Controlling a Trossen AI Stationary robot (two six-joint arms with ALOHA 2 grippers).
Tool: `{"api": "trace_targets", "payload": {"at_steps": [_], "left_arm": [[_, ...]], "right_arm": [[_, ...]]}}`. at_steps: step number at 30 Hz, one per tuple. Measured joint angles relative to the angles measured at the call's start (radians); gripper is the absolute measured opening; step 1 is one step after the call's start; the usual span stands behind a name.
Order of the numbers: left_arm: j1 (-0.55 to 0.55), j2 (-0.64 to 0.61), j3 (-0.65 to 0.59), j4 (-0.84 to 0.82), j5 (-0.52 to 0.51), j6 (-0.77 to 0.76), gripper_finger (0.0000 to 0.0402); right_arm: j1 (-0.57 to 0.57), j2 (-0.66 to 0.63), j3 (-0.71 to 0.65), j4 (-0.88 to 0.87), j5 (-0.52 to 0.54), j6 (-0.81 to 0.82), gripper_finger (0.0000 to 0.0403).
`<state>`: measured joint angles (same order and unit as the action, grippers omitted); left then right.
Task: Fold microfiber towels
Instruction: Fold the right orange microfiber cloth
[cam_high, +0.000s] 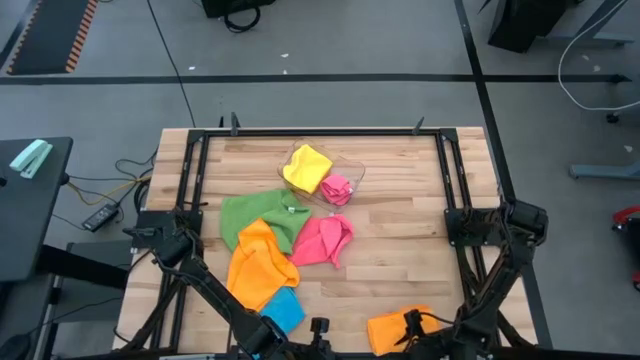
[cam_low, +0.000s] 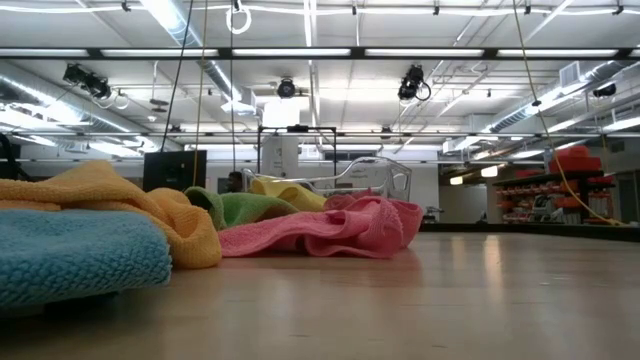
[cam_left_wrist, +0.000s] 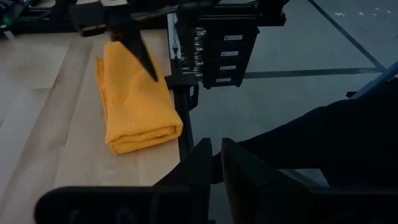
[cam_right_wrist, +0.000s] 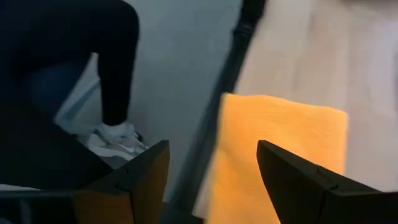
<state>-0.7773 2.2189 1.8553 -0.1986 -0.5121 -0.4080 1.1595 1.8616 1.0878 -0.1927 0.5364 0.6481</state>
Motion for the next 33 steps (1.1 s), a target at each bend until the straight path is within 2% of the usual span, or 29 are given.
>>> {"api": "trace_targets", "payload": {"at_steps": [6,10,16,26,33], "left_arm": [[0.0,0.0,0.0,0.0,0.0,0.0,0.0046],[0.0,0.0,0.0,0.0,0.0,0.0,0.0044],[0.0,0.0,0.0,0.0,0.0,0.0,0.004],[0.0,0.0,0.0,0.0,0.0,0.0,0.0044],[0.0,0.0,0.0,0.0,0.0,0.0,0.004]], "right_arm": [[0.029,0.041,0.0,0.064,-0.033,0.068,0.0252],[0.028,0.078,0.001,0.066,-0.103,0.161,0.0252],[0.011,0.124,0.001,0.066,-0.167,0.21,0.0252],[-0.049,0.117,0.006,-0.065,-0.153,0.23,0.0252],[-0.091,0.117,0.005,-0.105,-0.142,0.158,0.0252]]}}
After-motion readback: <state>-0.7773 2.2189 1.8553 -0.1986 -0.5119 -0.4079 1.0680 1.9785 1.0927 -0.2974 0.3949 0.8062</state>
